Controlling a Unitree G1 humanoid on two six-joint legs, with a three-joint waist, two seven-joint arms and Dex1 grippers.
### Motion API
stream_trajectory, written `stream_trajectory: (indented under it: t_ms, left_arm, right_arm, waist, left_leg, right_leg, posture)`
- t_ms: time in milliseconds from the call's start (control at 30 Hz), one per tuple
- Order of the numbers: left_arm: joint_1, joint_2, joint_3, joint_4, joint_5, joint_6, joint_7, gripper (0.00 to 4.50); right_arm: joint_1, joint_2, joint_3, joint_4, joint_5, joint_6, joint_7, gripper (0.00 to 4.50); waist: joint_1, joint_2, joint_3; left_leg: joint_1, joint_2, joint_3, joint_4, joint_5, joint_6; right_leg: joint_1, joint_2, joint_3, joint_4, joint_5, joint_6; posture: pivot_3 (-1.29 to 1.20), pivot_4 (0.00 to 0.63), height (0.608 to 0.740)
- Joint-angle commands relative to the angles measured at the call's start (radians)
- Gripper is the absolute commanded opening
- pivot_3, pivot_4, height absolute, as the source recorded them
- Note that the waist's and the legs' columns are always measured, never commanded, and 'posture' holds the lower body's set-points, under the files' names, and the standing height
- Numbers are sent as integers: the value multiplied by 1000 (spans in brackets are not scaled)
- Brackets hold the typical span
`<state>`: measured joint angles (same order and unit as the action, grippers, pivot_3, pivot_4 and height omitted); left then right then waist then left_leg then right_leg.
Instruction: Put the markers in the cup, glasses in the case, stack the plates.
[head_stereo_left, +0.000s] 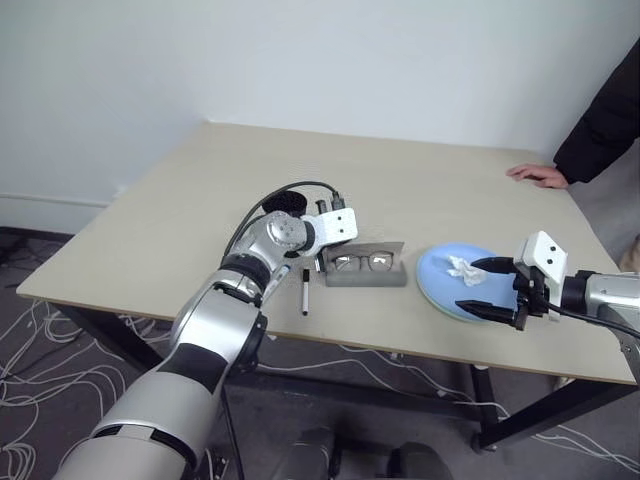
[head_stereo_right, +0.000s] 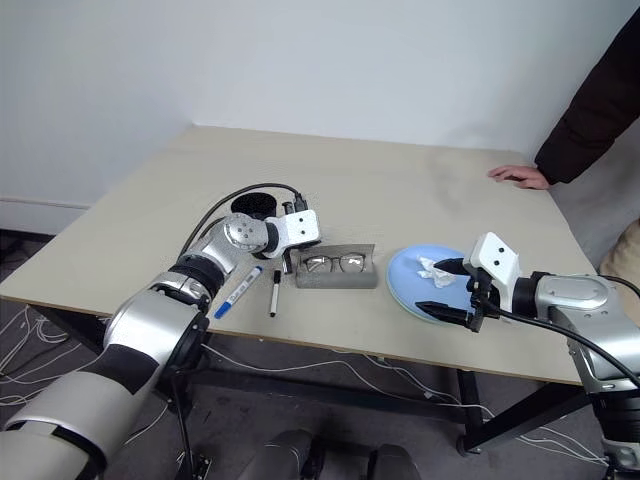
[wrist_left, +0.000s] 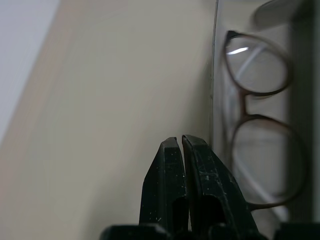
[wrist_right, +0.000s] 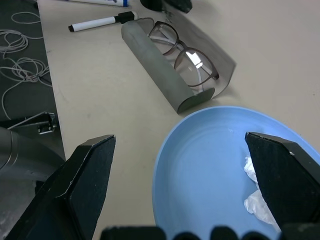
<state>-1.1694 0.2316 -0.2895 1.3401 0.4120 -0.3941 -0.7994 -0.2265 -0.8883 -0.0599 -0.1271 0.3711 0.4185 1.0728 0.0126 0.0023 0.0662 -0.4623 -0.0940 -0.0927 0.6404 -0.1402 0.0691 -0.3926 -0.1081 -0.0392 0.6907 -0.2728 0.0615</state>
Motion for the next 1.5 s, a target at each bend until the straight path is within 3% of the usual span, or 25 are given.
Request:
stream_trajectory:
  t_ms: [33, 600, 933, 1067, 1267, 1500]
  left_arm:
    - [11, 6, 9, -31, -28, -28, -79, 62]
    - [34, 27, 19, -70, -74, -59, -203, 62]
    - [-30, 84, 122, -136, -220, 22, -343, 62]
    - [3, 112, 154, -248, -289, 110, -430, 62]
    - [200, 134, 190, -688, -390, 482, -398, 62]
    - [428, 107, 255, -1218, -440, 1049, -130, 2397]
  right_arm:
    - [-28, -5, -18, -6, 0, -13, 1, 4500]
    - [-79, 9, 11, 38, -17, -32, 17, 4500]
    - [-100, 19, 30, 58, -21, -38, 26, 4500]
    - [-104, 19, 35, 62, -21, -39, 33, 4500]
    - [-111, 19, 42, 72, -22, -42, 49, 4500]
    - [-159, 33, 78, 115, -37, -52, 74, 4500]
  waist:
    - [-1, 0, 0]
    - [-1, 0, 0]
    - [-1, 0, 0]
    - [-1, 0, 0]
    - [-9, 1, 0]
    - [-14, 1, 0]
  left_leg:
    - [0, 0, 0, 0, 0, 0]
    - [0, 0, 0, 0, 0, 0]
    - [0, 0, -1, 0, 0, 0]
    - [0, 0, -1, 0, 0, 0]
    - [0, 0, -1, 0, 0, 0]
    - [1, 0, -3, 0, 0, 0]
  right_leg:
    - [0, 0, 0, 0, 0, 0]
    - [-1, 1, 1, 0, 0, 0]
    - [-1, 1, 1, 0, 0, 0]
    - [-1, 1, 1, 0, 0, 0]
    - [-1, 1, 2, 0, 0, 0]
    - [-2, 4, 5, 1, 1, -1]
  posture:
    - [0, 0, 701]
    - [0, 0, 701]
    - [0, 0, 701]
    - [0, 0, 701]
    - [0, 0, 701]
    - [0, 0, 701]
